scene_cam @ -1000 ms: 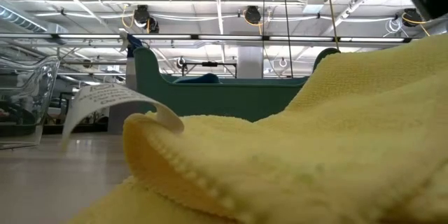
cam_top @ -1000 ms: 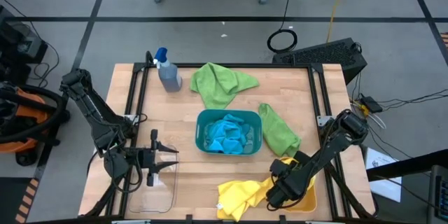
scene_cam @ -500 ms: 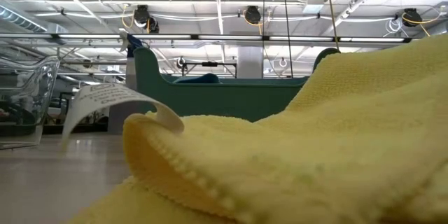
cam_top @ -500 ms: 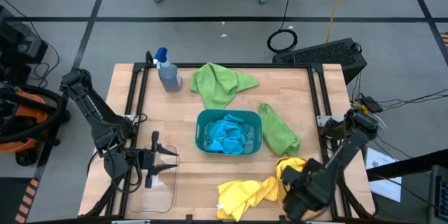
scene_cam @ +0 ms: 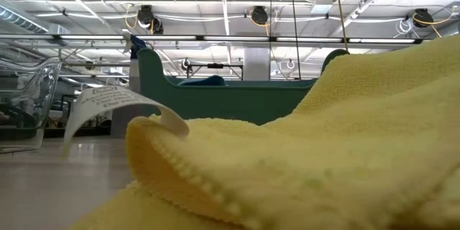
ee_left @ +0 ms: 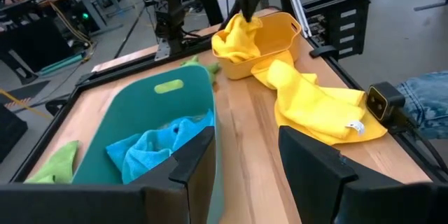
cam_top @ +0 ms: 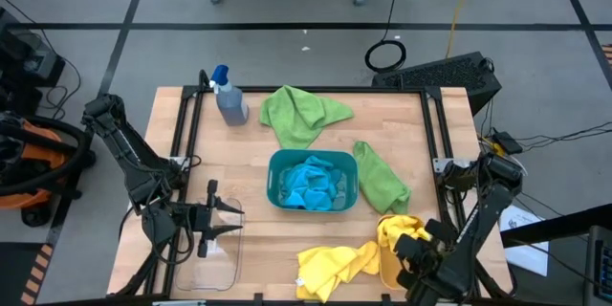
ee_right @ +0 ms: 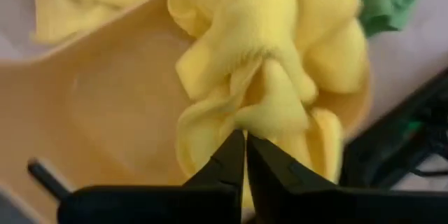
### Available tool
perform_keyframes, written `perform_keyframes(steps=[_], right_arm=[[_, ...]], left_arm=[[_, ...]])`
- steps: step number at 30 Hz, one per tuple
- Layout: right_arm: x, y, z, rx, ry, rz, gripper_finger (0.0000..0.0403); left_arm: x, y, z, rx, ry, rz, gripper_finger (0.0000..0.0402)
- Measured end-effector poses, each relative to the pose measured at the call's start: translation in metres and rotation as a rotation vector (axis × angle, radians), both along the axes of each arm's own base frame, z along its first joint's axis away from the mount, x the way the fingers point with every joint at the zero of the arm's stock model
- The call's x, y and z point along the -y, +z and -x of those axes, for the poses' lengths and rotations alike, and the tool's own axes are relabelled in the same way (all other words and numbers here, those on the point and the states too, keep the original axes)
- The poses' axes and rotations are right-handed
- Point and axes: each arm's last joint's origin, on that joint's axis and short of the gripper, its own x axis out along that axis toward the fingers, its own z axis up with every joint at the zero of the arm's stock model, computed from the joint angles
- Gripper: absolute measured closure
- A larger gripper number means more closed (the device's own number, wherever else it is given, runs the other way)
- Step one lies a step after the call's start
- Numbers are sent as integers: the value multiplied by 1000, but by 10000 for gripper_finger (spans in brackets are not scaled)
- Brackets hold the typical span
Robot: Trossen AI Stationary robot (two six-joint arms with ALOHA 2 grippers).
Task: Sort microfiber towel by color & place in baskets
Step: Put the top yellow microfiber towel into the orange bin, then put the yellow microfiber towel into the orange bin
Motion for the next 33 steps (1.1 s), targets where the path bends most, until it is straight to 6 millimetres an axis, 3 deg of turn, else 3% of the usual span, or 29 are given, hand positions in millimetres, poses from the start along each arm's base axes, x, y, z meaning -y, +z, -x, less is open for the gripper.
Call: perform_keyframes(steps=[8,12,16,24,29,33], right_arm=[[12,-48,-11,-16,7,-94,391],[15,-54,-13,-45,-7,-116,401],[10,-40,-17,-47,10,-141,400],[-2,10,-23,15,-50,-155,400],[-7,30,-28,178,-31,-128,399],[-11,34,-41,349,44,-121,398]], left_arm=[[0,0,0,0,0,1,238],[0,0,0,0,0,1,238],[0,0,0,0,0,1,238],[0,0,0,0,1,2,238],[0,0,0,-1,5,14,238],[0,0,0,-2,8,24,238]])
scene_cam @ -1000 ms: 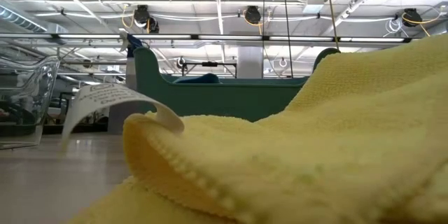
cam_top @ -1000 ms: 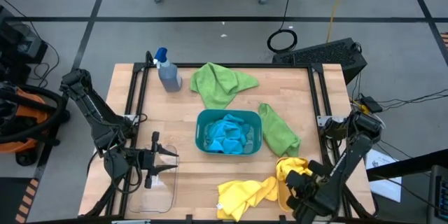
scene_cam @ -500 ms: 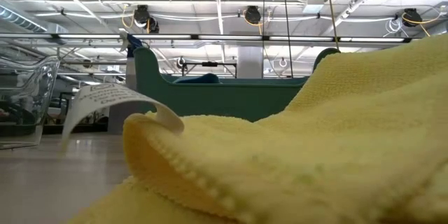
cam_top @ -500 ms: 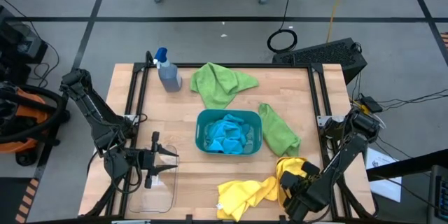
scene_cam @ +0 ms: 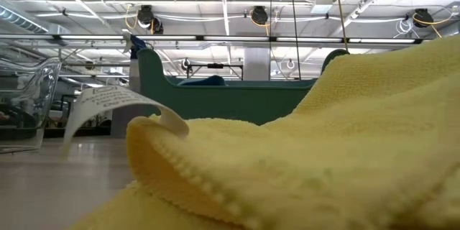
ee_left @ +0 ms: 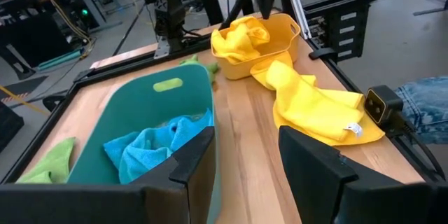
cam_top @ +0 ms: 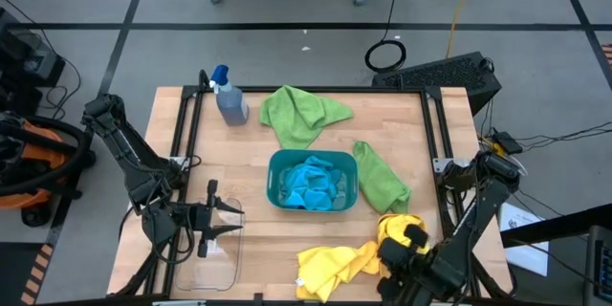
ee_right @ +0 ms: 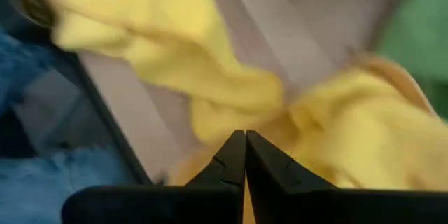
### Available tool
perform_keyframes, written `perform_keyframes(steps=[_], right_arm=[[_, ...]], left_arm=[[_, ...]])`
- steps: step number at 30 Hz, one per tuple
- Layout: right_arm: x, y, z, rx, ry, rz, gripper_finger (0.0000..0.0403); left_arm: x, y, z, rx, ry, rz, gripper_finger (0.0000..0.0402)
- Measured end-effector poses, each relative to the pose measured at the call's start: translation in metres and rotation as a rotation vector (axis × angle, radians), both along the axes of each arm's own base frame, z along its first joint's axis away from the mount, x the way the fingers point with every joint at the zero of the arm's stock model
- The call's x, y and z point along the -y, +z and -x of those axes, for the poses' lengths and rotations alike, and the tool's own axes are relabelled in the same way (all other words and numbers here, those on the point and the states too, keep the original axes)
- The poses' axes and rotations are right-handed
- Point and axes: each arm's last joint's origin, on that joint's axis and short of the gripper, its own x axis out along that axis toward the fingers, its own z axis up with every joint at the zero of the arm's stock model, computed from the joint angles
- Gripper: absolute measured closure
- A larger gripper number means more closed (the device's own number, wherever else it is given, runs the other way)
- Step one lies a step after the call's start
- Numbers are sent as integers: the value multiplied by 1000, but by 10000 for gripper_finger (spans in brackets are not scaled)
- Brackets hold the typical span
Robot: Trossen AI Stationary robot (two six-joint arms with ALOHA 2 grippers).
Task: Sort microfiber towel by color & place in baskets
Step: Put the yellow microfiber towel into the orange bin
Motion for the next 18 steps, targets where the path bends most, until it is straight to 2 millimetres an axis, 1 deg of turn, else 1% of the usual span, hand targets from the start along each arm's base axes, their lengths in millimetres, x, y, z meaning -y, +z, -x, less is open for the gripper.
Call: perform_keyframes(steps=[3,7,13,18], right_arm=[[-3,-5,-16,40,51,-34,386],[-4,-20,-41,61,126,-36,339],[11,-40,-70,18,83,-14,228],[17,-62,-93,-40,98,-74,139]], left_arm=[[0,0,0,0,0,0,238],[0,0,0,0,0,0,238],[0,0,0,0,1,2,238],[0,0,0,0,0,2,238]])
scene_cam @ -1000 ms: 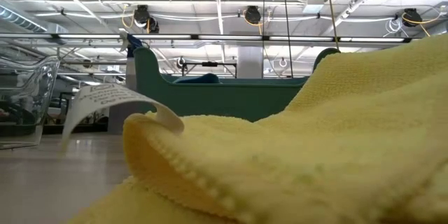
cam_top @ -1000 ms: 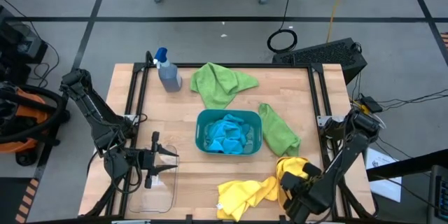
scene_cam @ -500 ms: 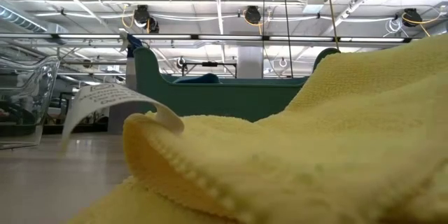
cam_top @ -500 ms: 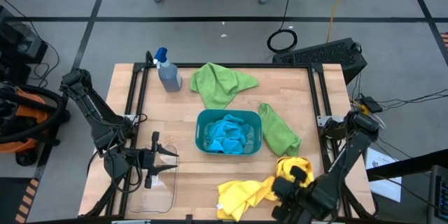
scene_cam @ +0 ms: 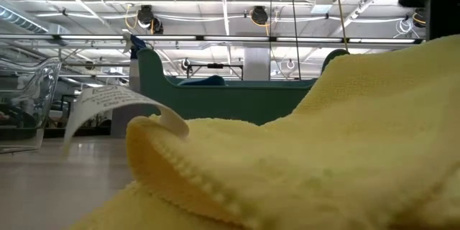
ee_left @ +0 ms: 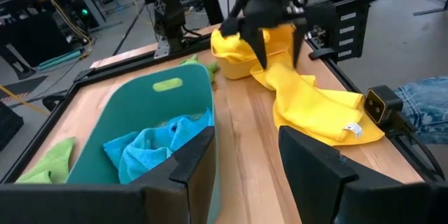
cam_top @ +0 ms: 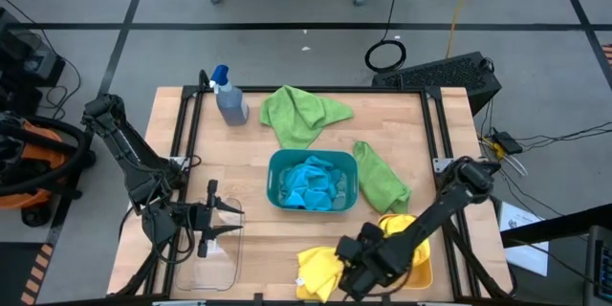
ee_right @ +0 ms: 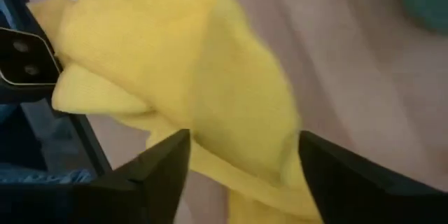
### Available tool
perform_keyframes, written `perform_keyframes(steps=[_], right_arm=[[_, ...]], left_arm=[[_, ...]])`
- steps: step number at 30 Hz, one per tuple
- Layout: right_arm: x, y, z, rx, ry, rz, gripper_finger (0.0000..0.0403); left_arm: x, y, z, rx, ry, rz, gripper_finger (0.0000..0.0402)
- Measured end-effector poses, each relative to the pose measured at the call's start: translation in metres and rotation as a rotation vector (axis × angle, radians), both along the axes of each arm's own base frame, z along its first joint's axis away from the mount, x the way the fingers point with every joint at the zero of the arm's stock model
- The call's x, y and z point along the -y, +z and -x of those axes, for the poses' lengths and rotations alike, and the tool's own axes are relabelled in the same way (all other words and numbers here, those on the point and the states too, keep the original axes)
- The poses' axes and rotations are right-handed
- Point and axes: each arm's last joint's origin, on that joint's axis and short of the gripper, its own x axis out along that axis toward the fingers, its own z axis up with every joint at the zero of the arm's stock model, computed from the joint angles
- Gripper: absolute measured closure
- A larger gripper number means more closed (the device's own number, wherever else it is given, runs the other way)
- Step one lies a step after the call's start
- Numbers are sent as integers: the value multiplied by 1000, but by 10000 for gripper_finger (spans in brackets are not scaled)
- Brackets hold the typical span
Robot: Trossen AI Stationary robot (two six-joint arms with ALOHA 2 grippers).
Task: Sort microfiber towel by color & place in baskets
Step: Put the yellow microfiber towel into the orange bin
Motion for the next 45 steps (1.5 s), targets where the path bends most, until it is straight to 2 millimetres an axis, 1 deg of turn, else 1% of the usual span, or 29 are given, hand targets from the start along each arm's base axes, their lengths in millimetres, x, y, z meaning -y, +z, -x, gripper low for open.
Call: perform_keyframes(steps=[3,5,8,11,14,16,19,22,23,24,25,29,32,35,39,42,45], right_arm=[[0,-18,-15,-8,47,-27,105],[3,-30,-23,-29,71,-33,95],[8,-48,-32,-83,82,-45,95],[12,-61,-37,-135,106,-59,115],[15,-64,-40,-145,121,-60,150],[16,-65,-41,-146,125,-58,184],[16,-65,-41,-147,137,-60,253],[13,-62,-39,-146,157,-68,341],[11,-59,-38,-145,171,-69,368],[10,-56,-37,-143,188,-64,383],[8,-53,-37,-136,201,-55,386],[-1,-28,-40,-90,217,-17,373],[-5,-5,-43,-36,232,58,378],[-9,23,-44,42,249,175,390],[-13,60,-48,198,288,317,390],[-13,85,-53,303,346,426,385],[-12,105,-56,377,398,549,385]], left_arm=[[0,0,0,0,0,0,238],[0,-1,0,-1,0,-2,238],[2,-3,-2,-9,0,-12,238],[4,-6,-3,-18,0,-25,238],[6,-9,-5,-28,0,-39,238],[8,-11,-6,-33,0,-45,238],[9,-13,-6,-38,0,-52,238],[9,-13,-6,-37,0,-52,238],[9,-13,-6,-36,0,-50,238],[9,-13,-6,-35,0,-49,238],[9,-12,-7,-35,-1,-51,238],[10,-10,-7,-16,-5,-38,238],[11,-7,-8,9,-12,-27,238],[12,-4,-9,28,-20,-5,238],[15,-3,-14,35,-82,21,238],[19,-2,-21,67,-119,17,238],[22,3,-31,151,-116,23,238]])
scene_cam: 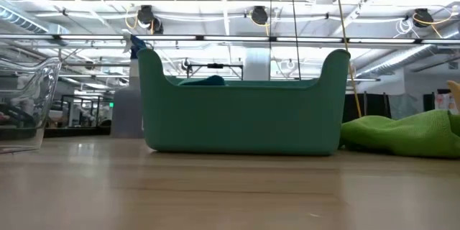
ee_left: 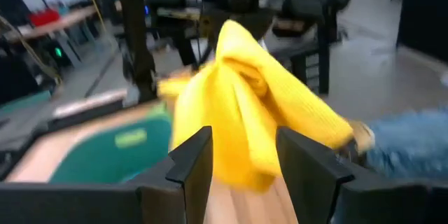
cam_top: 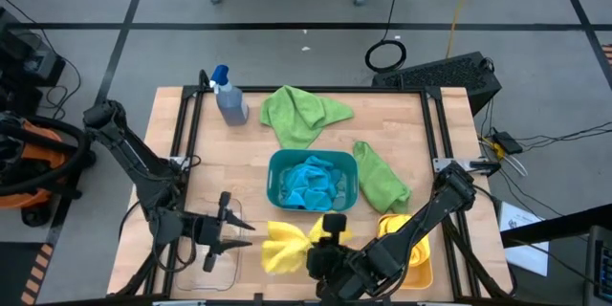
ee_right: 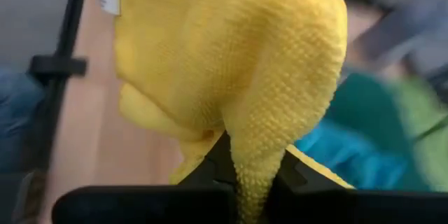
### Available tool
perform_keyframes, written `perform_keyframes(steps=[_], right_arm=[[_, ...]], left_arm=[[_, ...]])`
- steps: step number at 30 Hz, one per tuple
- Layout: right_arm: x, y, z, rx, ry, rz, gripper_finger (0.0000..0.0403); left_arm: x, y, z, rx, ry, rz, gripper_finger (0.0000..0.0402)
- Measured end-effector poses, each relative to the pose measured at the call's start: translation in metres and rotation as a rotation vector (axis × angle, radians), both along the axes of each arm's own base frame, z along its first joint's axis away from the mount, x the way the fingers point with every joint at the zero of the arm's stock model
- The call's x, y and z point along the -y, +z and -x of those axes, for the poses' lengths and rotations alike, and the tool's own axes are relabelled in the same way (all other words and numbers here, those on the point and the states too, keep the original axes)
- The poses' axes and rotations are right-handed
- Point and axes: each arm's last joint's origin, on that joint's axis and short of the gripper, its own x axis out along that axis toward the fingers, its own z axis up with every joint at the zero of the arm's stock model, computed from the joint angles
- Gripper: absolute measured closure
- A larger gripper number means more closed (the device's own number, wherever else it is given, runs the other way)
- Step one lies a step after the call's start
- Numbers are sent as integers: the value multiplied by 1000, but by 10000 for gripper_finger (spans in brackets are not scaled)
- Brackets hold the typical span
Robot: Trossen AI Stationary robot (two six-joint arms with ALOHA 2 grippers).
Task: Sort microfiber towel by color & place in baskets
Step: Put the yellow microfiber towel into the orange bin
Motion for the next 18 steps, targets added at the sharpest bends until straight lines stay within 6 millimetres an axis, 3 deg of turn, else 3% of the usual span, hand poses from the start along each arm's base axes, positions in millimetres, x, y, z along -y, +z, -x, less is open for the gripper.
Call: perform_keyframes(steps=[3,9,18], right_arm=[[2,13,-3,60,24,110,384],[5,19,-9,135,-1,244,383],[-1,20,-34,287,21,177,383]], left_arm=[[3,3,-8,68,0,-3,238],[9,6,-11,119,-59,30,228],[9,4,-12,120,-31,26,131]])
